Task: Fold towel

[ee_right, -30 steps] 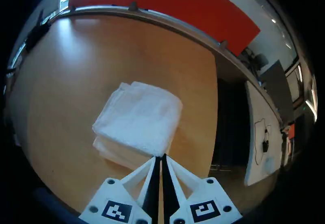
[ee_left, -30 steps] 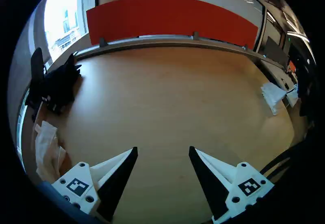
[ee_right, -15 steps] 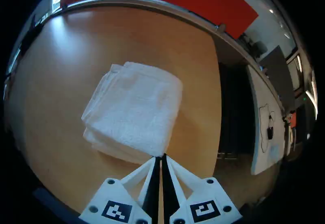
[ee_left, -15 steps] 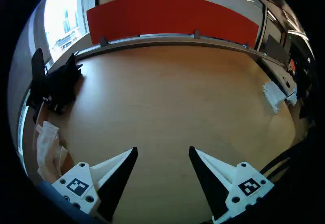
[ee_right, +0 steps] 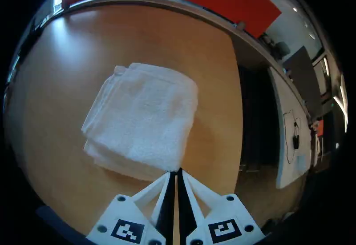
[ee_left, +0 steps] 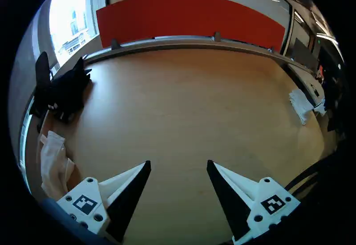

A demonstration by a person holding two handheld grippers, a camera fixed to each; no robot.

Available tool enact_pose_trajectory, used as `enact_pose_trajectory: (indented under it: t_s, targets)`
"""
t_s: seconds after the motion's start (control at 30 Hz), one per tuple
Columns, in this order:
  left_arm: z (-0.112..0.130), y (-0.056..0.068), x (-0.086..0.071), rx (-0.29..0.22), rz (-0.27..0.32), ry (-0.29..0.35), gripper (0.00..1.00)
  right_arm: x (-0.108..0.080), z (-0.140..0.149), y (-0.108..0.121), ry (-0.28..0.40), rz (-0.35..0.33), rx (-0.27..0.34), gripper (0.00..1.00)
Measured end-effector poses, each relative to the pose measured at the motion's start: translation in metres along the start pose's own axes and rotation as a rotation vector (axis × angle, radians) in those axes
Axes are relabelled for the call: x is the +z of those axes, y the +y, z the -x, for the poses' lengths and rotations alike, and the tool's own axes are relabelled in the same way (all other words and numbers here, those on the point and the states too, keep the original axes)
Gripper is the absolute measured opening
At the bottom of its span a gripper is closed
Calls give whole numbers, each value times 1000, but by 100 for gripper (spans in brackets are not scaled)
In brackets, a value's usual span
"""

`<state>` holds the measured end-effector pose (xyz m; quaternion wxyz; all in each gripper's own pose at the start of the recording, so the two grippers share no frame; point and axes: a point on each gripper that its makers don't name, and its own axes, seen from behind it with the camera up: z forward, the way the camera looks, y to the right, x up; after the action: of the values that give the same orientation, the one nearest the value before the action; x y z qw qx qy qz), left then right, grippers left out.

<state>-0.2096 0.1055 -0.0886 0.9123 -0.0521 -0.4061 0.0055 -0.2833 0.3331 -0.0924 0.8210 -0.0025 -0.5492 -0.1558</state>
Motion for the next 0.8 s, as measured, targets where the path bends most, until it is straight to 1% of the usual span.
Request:
enact_pose_trajectory:
  t_s: [0.33, 0.43, 0.47, 0.53, 0.6, 0.67, 0.77, 0.8]
  targets:
    - [-1, 3, 2, 2, 4, 1, 93, 1, 2, -1, -4, 2, 7, 5]
    - [-1, 3, 1, 2, 5, 2, 93, 1, 5, 1, -6, 7, 13, 6]
    - [-1, 3, 1, 2, 5, 3, 93, 1, 5, 1, -7, 10, 15, 9]
    - [-2, 2, 1, 2, 5, 3, 94, 0, 8, 4, -10, 20, 22, 16]
    - [-2, 2, 1, 2, 4, 4, 94, 0, 10, 7, -12, 33, 29, 25]
    - [-2, 1, 0, 1, 4, 6, 93, -1, 12, 11, -12, 50, 38, 41]
    - [-3, 1, 0, -1, 6, 8, 93, -4, 14, 14, -9, 69, 47, 69]
    - [-3, 1, 0, -2, 6, 9, 93, -5, 14, 14, -7, 72, 49, 77]
